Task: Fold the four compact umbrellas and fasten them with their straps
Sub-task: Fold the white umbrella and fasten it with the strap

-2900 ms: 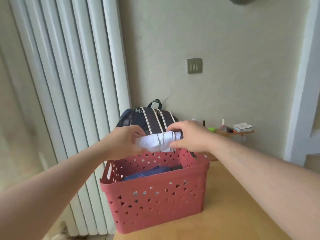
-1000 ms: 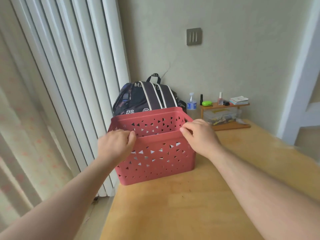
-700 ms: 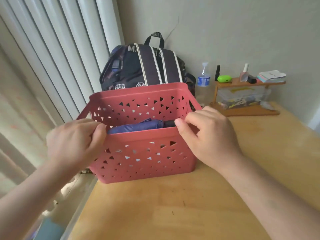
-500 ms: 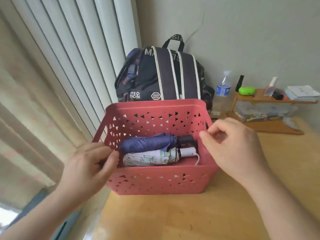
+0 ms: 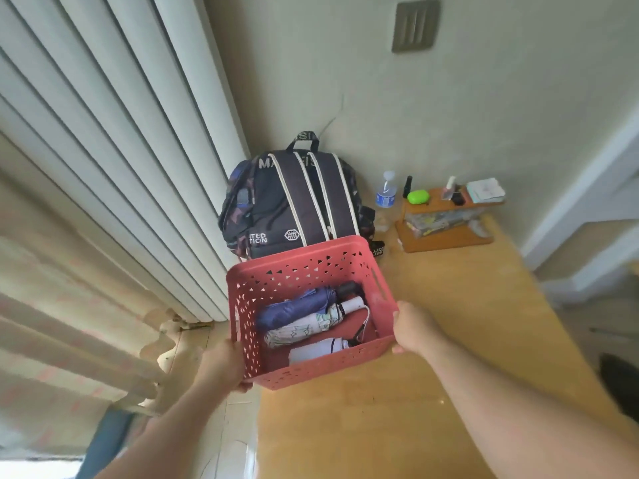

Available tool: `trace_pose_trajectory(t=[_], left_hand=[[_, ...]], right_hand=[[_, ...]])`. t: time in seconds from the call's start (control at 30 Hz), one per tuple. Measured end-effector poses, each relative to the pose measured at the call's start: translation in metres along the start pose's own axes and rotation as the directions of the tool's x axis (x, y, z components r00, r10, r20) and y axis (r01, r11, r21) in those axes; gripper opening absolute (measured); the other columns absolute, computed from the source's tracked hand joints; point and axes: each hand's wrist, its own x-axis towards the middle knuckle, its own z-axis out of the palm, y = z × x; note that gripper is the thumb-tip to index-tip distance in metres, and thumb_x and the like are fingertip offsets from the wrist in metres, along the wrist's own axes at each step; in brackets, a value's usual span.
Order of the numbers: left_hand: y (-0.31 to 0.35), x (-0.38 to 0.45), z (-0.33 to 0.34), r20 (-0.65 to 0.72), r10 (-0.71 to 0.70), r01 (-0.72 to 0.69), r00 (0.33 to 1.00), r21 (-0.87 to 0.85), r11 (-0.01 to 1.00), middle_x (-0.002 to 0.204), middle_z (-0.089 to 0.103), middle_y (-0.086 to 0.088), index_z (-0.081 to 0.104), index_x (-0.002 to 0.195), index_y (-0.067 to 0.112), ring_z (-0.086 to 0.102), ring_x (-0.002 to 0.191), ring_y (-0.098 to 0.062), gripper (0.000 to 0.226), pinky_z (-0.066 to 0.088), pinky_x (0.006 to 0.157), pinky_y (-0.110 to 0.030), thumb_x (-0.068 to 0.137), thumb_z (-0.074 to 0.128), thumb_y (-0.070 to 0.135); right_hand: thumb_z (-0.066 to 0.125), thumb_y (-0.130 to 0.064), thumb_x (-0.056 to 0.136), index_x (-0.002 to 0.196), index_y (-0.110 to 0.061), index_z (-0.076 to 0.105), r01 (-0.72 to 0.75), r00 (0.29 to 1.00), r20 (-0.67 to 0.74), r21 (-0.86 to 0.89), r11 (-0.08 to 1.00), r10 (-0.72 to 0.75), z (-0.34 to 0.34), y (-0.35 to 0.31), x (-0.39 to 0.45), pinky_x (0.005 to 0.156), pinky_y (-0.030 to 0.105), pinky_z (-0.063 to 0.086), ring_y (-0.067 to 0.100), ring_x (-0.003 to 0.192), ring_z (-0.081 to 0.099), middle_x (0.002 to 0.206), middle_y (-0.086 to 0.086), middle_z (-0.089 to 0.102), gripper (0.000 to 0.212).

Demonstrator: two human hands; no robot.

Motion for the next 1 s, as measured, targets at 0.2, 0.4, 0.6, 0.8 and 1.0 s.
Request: trace_pose_trajectory(t=[0.2,0.4,0.6,0.8,1.0], left_hand=[[0.009,-0.003,0.037,0.098,0.269,-0.286,0.958,0.39,0.876,0.075,0.073,-0.009,0.062,0.094,0.007,0.073,0.065,-0.027,0.011,0.062,0.06,-0.04,0.095,0.059,0.018],[0.084,0.001,0.137,0.346,0.453,-0.54,0.822,0.728,0.423,0.095,0.069,-0.009,0.066,0.097,0.014,0.07,0.083,-0.034,0.016,0.048,0.059,-0.034,0.089,0.067,0.029],[0.195,-0.015,0.228,0.392,0.432,-0.566,0.812,0.71,0.419,0.117,0.068,-0.013,0.066,0.115,0.01,0.068,0.108,-0.037,0.033,0.054,0.082,-0.04,0.097,0.041,0.02],[0.277,-0.03,0.271,0.349,0.365,-0.503,0.863,0.665,0.552,0.114,0.069,-0.013,0.064,0.121,0.003,0.07,0.102,-0.033,0.029,0.056,0.081,-0.036,0.104,0.043,0.014],[0.302,-0.032,0.286,0.218,0.294,-0.364,0.93,0.449,0.816,0.077,0.054,-0.002,0.059,0.126,-0.002,0.072,0.103,-0.037,0.033,0.061,0.089,-0.043,0.107,0.045,0.021]], right_hand=[[0.037,-0.012,0.103,0.104,-0.015,0.06,0.011,0.99,-0.125,-0.424,0.906,-0.071,-0.034,0.059,-0.015,0.071,0.038,0.055,0.033,0.087,0.071,0.1,0.012,0.073,0.023],[0.036,-0.016,0.103,0.092,-0.022,0.059,-0.169,0.973,-0.219,-0.484,0.858,0.069,-0.109,0.164,-0.017,0.065,0.036,0.051,0.031,0.083,0.067,0.094,0.007,0.07,0.027],[0.038,-0.012,0.103,0.086,-0.019,0.058,-0.298,0.927,-0.324,-0.337,0.893,0.187,-0.181,0.245,-0.006,0.06,0.036,0.051,0.022,0.07,0.062,0.08,0.001,0.063,0.027],[0.037,-0.021,0.111,0.09,-0.013,0.063,-0.239,0.9,-0.397,-0.104,0.965,0.18,-0.231,0.281,0.043,0.054,0.032,0.042,0.021,0.07,0.06,0.079,0.003,0.063,0.034],[0.033,-0.027,0.112,0.102,-0.015,0.068,-0.174,0.933,-0.33,-0.064,0.983,0.144,-0.234,0.305,0.077,0.082,0.041,0.058,0.025,0.089,0.069,0.094,0.005,0.072,0.039]])
